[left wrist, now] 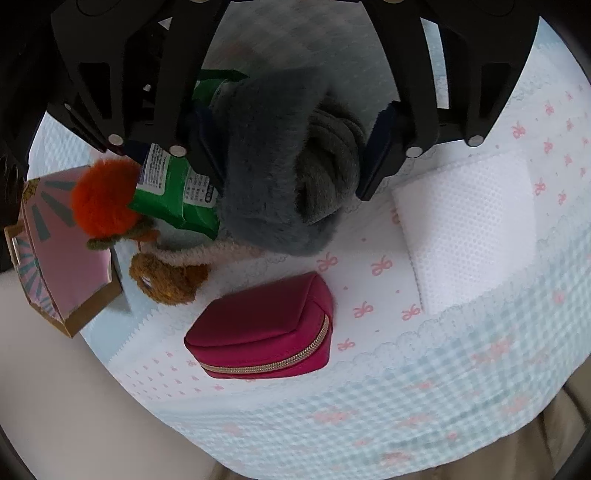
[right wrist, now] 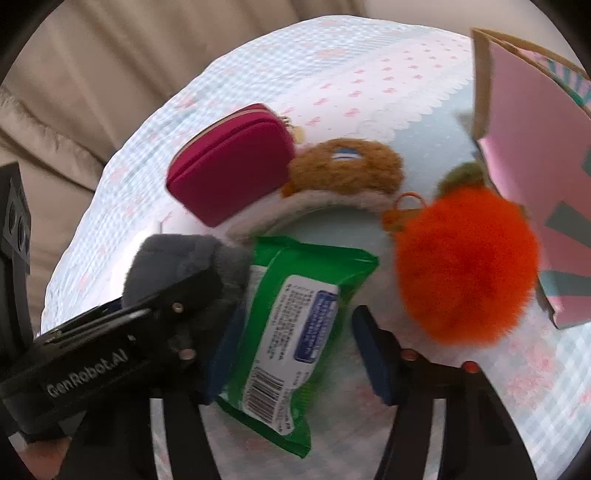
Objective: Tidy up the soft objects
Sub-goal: 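Grasp the grey fuzzy sock with the left tool while the right tool grasps the green wipes pack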
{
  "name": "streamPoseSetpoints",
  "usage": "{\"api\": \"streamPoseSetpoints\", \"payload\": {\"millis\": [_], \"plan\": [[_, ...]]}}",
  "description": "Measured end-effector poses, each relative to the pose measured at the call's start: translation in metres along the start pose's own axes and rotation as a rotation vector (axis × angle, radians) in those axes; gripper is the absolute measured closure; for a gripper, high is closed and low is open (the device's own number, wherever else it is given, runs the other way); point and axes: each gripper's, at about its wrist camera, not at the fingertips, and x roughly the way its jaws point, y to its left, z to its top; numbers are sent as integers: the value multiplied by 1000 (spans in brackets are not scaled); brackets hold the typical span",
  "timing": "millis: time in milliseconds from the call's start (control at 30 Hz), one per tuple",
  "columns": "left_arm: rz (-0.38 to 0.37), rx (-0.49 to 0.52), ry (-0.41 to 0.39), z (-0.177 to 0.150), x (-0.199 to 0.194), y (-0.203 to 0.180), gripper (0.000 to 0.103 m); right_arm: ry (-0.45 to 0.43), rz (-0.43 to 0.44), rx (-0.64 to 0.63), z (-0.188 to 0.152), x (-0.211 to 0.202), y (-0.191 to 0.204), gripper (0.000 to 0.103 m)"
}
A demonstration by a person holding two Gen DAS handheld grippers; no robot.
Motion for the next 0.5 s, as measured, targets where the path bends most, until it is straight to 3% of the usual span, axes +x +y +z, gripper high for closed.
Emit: {"api": "streamPoseSetpoints", "payload": {"millis": [233,500], "plan": [[8,0,-21,1,-8,-1,50,16,20,-23,3,0,7,69],[24,-2,-52,-4,-33,-5,51,5,3,-38,4,-17,9,70]]}}
